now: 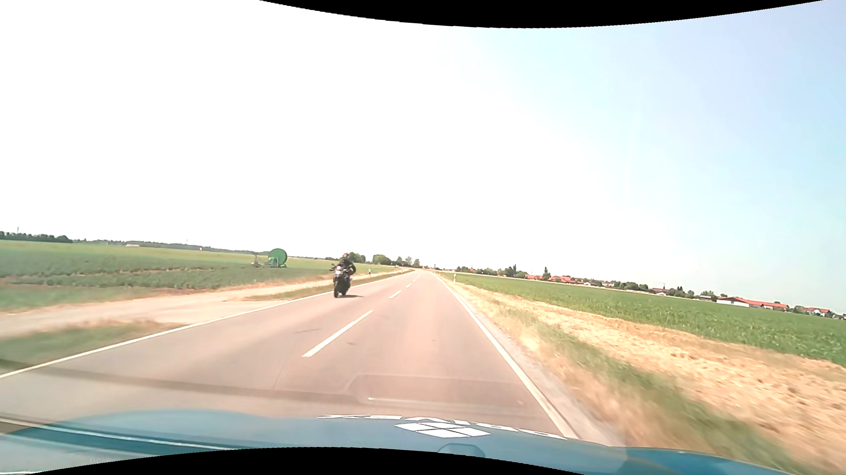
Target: Follow the waypoints while adhering to traffic rules and regulations
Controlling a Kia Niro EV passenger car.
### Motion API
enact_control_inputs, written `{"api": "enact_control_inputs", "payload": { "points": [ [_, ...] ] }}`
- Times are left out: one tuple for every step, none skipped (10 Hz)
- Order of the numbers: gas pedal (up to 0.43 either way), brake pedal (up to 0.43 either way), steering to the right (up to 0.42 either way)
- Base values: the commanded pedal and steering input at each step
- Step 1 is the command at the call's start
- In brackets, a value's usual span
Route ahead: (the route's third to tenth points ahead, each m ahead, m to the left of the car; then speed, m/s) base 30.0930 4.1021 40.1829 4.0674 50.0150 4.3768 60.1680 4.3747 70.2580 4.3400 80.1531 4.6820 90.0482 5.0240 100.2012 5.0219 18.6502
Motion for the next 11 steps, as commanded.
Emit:
{"api": "enact_control_inputs", "payload": {
  "points": [
    [0.189,0.0,-0.005],
    [0.189,0.0,-0.003],
    [0.189,0.0,-0.002],
    [0.189,0.0,-0.002],
    [0.189,0.0,-0.002],
    [0.189,0.0,-0.002],
    [0.189,0.0,-0.002],
    [0.189,0.0,-0.002],
    [0.189,0.0,-0.002],
    [0.189,0.0,-0.001],
    [0.189,0.0,-0.002]
  ]
}}
